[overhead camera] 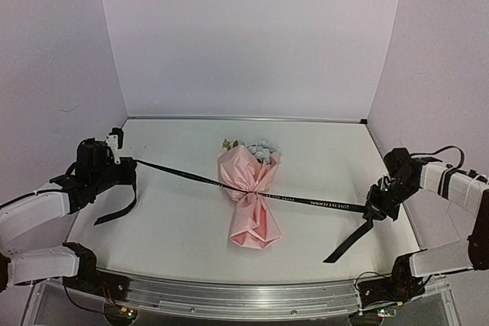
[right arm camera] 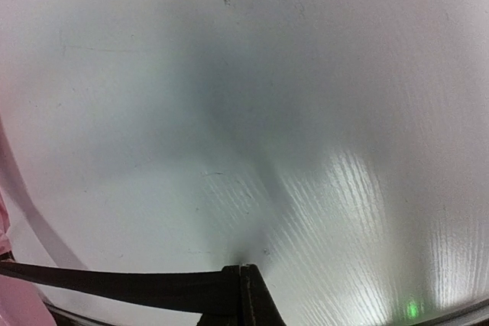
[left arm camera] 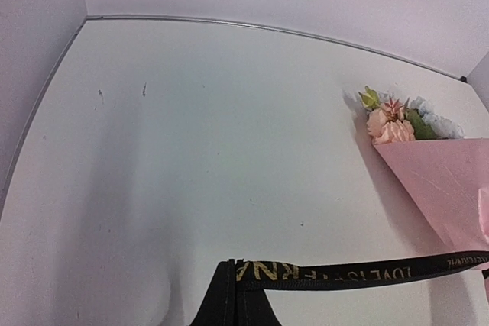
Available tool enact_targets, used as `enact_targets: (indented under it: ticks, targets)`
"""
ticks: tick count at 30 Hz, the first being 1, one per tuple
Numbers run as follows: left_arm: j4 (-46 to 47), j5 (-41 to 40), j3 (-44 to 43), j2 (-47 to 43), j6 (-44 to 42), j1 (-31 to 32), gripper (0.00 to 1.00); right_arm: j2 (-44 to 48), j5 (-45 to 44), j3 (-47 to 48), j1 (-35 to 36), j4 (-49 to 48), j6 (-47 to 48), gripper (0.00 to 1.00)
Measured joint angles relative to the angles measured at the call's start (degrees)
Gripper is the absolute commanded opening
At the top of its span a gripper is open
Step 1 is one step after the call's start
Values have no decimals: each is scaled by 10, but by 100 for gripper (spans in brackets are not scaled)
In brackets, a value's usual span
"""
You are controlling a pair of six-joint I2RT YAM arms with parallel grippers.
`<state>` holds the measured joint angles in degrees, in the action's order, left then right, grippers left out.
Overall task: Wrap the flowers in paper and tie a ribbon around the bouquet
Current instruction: Tie the ribbon around the folded bouquet.
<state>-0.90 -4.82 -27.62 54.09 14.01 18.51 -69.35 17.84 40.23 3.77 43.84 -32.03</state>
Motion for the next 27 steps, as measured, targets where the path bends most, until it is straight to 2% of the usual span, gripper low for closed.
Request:
enact_targets:
  ticks: [2,3,5,8,9,10,11,12,17,20,27]
  targets:
    - [4,-17,0,-2,-10,28,4,0,-23,9,9,28,19,6]
    - [6,-26,0,-2,-17,44,10,0,-35,15,15,41,28,15]
    - [13,-35,0,-2,-28,74,29,0,-62,27,34,66,45,35]
    - [20,-43,0,-2,-39,96,61,0,-84,36,56,87,67,56]
    - [22,-45,0,-3,-42,102,67,0,-89,39,63,93,72,59]
    - [24,-44,0,-3,-48,106,84,0,-93,41,68,99,76,64]
    - [25,-42,0,-5,-50,109,93,0,-96,45,74,105,79,66]
    - [25,-40,0,-7,-55,111,97,0,-99,51,80,112,86,69]
    - [23,4,-17,-10,-101,128,96,2,-107,77,109,123,109,77]
    - [19,32,-54,9,-146,143,99,5,-106,81,133,110,127,81]
    - [15,91,-99,37,-252,166,97,5,-97,84,178,51,152,83]
